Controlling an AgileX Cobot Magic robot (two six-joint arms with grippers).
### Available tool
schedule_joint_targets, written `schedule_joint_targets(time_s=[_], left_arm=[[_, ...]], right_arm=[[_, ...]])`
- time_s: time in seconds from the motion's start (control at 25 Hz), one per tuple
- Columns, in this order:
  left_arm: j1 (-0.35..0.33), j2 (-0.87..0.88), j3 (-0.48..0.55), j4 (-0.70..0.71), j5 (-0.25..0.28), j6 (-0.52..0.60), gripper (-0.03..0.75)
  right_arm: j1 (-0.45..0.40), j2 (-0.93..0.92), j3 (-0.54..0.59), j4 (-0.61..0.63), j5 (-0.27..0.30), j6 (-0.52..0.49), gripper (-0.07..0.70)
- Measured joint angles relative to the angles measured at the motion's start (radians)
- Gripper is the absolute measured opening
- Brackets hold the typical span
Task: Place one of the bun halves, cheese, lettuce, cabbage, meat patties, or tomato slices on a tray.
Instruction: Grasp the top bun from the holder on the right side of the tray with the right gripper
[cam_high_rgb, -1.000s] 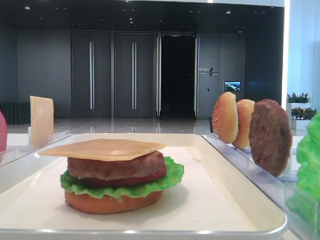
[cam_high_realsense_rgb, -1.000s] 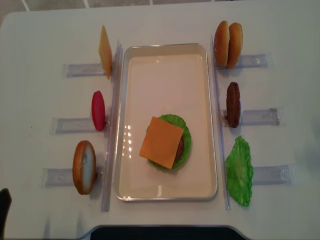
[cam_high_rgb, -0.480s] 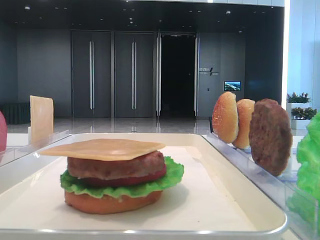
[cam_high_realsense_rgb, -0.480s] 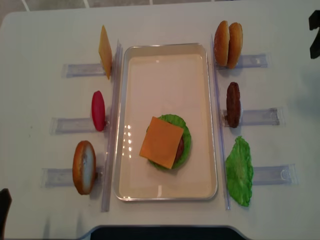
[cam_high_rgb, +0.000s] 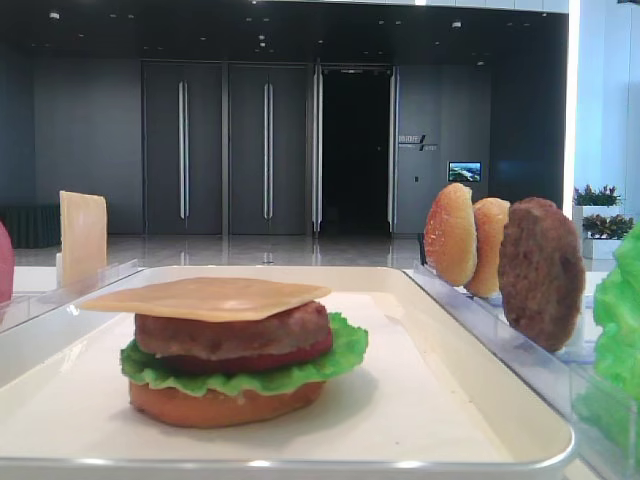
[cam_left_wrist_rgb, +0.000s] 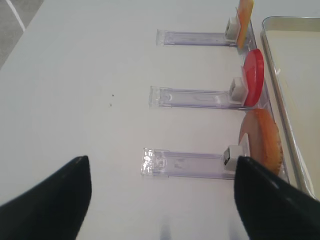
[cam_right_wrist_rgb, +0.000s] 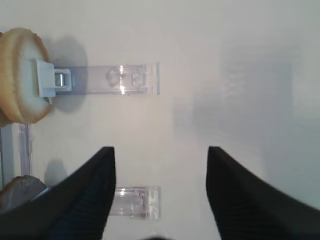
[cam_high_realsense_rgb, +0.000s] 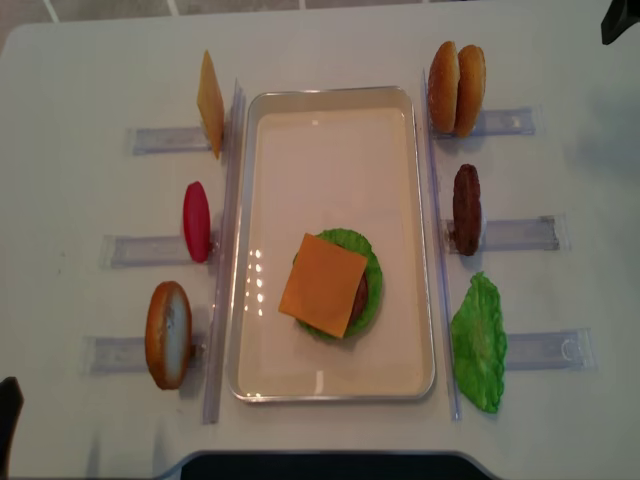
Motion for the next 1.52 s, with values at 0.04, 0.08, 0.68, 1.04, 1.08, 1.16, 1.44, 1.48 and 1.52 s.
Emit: schedule_joint_targets(time_s=[0.04, 0.08, 0.68, 1.04, 1.08, 1.16, 1.44, 1.48, 1.52], left_arm=[[0.000, 0.000, 0.000, 0.000, 0.000, 0.000, 0.692], [0.000, 0.000, 0.000, 0.000, 0.000, 0.000, 0.692], [0.000, 0.000, 0.000, 0.000, 0.000, 0.000, 0.692], [0.000, 0.000, 0.000, 0.000, 0.000, 0.000, 0.692], [0.000, 0.000, 0.000, 0.000, 0.000, 0.000, 0.692], [0.000, 0.000, 0.000, 0.000, 0.000, 0.000, 0.692], [0.000, 0.000, 0.000, 0.000, 0.000, 0.000, 0.692], [0.000, 0.000, 0.000, 0.000, 0.000, 0.000, 0.692], [0.000, 0.000, 0.000, 0.000, 0.000, 0.000, 0.692]], right_arm=[[0.009, 0.013, -0.016, -0.002, 0.000, 0.005, 0.414], [0.018, 0.022, -0.027, -0.007, 0.000, 0.015, 0.414], [0.329, 0.041, -0.053, -0.037, -0.004, 0.333, 0.414], [0.405, 0.041, -0.053, -0.045, -0.110, 0.402, 0.414], [0.405, 0.041, -0.053, -0.045, -0.129, 0.403, 0.414], [0.405, 0.042, -0.053, -0.046, -0.159, 0.403, 0.414], [0.405, 0.092, -0.055, -0.045, -0.189, 0.380, 0.414], [0.405, 0.103, -0.055, -0.045, -0.189, 0.374, 0.414], [0.405, 0.114, -0.055, -0.044, -0.192, 0.372, 0.414]])
